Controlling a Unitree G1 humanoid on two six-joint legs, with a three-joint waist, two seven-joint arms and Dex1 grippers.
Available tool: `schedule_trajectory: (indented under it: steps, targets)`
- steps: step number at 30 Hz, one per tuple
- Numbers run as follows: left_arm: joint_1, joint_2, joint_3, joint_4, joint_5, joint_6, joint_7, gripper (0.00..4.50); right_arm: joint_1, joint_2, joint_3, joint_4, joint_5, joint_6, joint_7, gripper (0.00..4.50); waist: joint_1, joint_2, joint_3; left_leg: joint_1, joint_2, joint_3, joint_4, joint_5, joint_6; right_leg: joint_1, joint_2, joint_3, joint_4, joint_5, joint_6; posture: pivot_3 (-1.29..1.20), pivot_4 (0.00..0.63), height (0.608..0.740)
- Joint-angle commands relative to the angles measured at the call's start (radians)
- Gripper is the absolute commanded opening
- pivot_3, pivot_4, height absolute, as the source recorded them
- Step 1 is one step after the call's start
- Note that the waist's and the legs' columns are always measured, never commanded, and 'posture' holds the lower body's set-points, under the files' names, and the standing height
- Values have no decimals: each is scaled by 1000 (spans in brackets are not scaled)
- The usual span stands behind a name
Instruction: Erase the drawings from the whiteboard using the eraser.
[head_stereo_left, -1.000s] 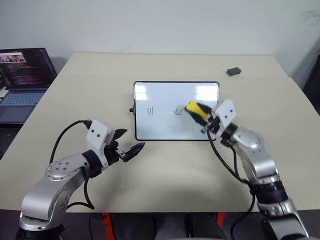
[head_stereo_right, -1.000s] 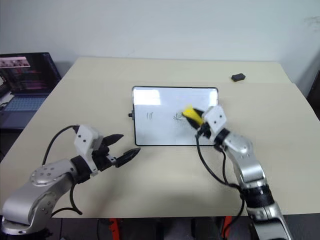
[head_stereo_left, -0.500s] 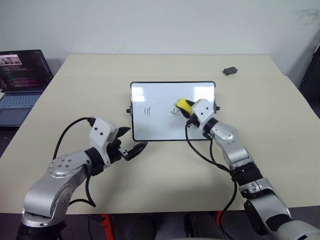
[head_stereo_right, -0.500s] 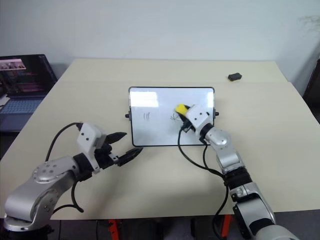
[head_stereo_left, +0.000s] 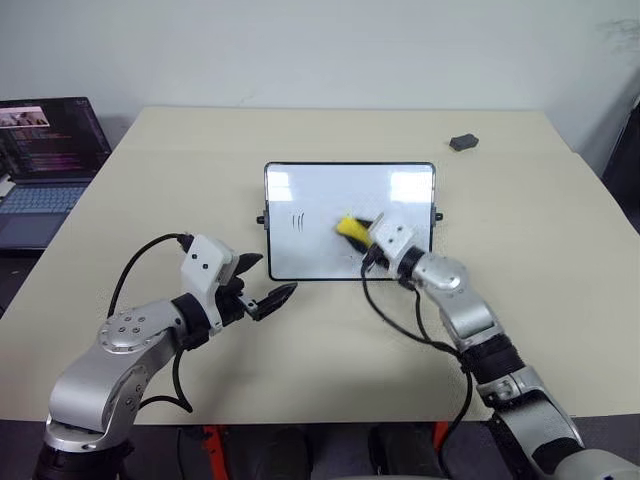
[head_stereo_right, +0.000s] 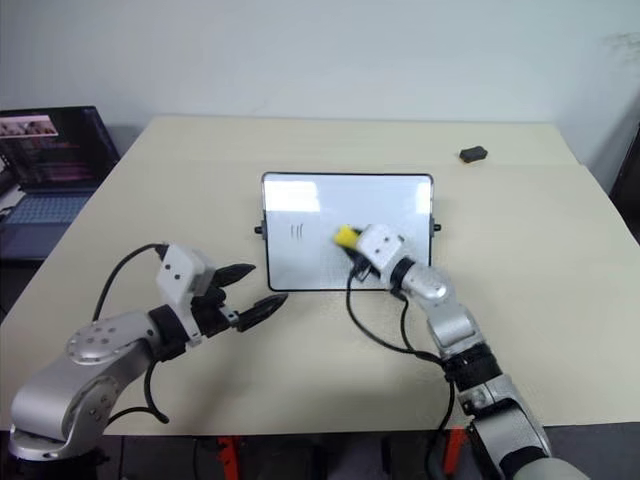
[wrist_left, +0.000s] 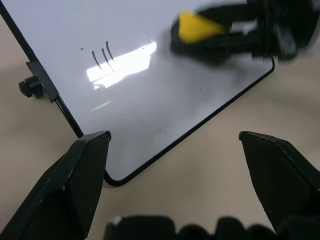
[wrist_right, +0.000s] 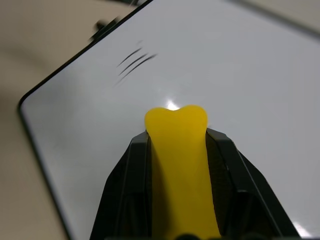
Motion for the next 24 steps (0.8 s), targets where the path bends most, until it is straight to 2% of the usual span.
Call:
schedule_trajectory:
  steps: [1,7,11,18,21,24]
  targets:
    - [-4,3,7,-30,-6,-6,5,4500,-90,15,-72,-21,16,-43,-74,1119,-2,0,0,0,0,0,-1,0,0,0,0,0,-1,0,0,0,150,740]
    - [-8,5,4,-27,-6,-5,1,4500,-150,20,-52,174,-50,-83,-120,1119,2,0,0,-1,0,1,-2,0,0,-1,0,0,-3,0,0,0,150,740]
    - [-6,6,5,-27,-5,-7,-2,4500,-122,25,3,233,-80,-98,-79,1118,0,0,0,-1,0,2,-2,0,0,-1,0,1,-2,0,0,0,150,740]
    - [0,6,9,-27,-5,-9,-4,4500,33,-16,173,157,-130,-7,127,1118,-4,-1,-1,2,0,1,-1,0,0,2,0,0,-1,0,0,0,150,740]
    - [-3,5,5,-27,-5,-7,-4,4500,46,-21,174,119,-122,5,135,1117,-3,-1,-1,3,0,1,0,0,0,3,0,0,0,0,0,0,150,740]
    - [-8,5,0,-25,-6,-6,-5,4500,31,6,116,68,-47,-69,119,1117,1,0,-1,3,0,0,0,1,0,3,0,0,0,2,0,0,150,740]
